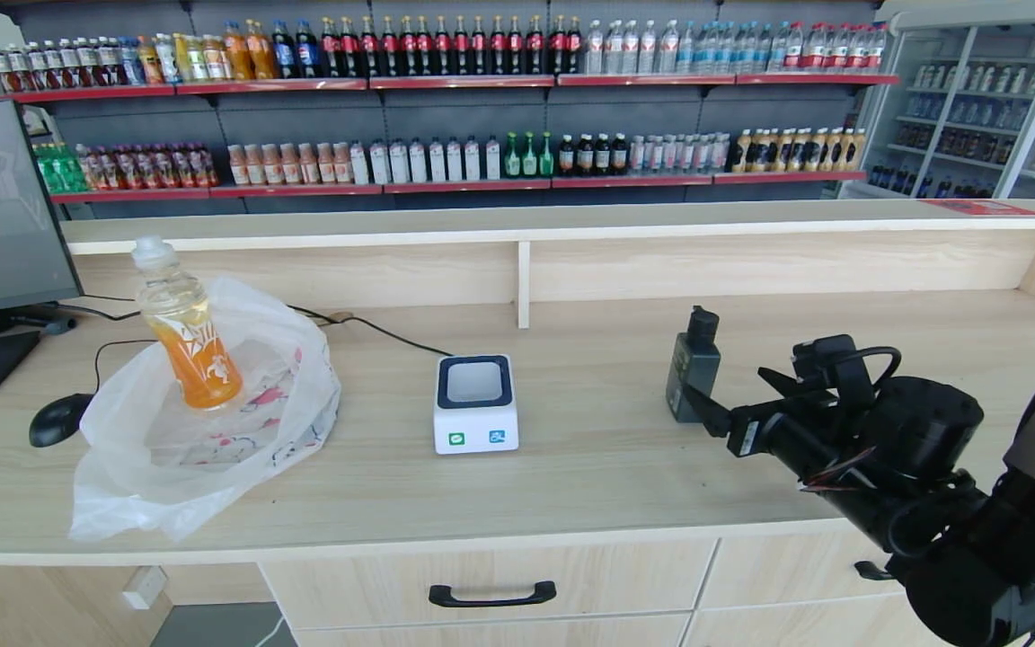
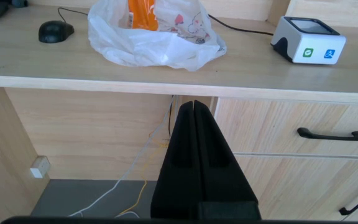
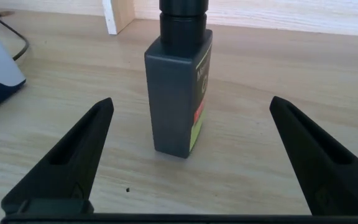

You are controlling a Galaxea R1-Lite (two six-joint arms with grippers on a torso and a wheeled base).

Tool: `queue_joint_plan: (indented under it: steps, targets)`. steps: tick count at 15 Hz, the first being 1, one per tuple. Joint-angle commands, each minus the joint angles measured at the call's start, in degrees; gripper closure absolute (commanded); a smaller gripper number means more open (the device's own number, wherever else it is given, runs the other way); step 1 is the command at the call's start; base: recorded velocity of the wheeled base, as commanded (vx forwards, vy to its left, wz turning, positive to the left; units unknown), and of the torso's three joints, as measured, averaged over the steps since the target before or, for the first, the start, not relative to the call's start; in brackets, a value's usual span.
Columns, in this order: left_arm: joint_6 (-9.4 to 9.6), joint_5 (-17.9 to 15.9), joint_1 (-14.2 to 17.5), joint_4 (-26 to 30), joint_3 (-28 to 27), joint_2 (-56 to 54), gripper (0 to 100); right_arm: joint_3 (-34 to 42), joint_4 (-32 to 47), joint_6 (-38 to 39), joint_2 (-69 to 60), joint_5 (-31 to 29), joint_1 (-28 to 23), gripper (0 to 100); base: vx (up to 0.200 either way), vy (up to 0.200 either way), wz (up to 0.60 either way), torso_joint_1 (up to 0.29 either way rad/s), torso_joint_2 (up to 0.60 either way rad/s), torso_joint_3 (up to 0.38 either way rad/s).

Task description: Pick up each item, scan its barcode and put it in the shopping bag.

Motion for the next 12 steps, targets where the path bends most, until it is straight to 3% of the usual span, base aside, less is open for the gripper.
queue_joint_plan:
  steps: [1, 12]
  targets:
    - [-0.01, 0.0, 0.0, 0.0, 0.0, 0.0, 100, -1.1, -0.1, 0.0, 2.5, -0.1, 1.4, 0, 0.000, 0.000, 0.00, 0.000, 0.00, 0.000]
    - [-0.01, 0.0, 0.0, 0.0, 0.0, 0.0, 100, -12.5, -0.1, 1.6, 10.1, -5.5, 2.2, 0, 0.000, 0.000, 0.00, 0.000, 0.00, 0.000]
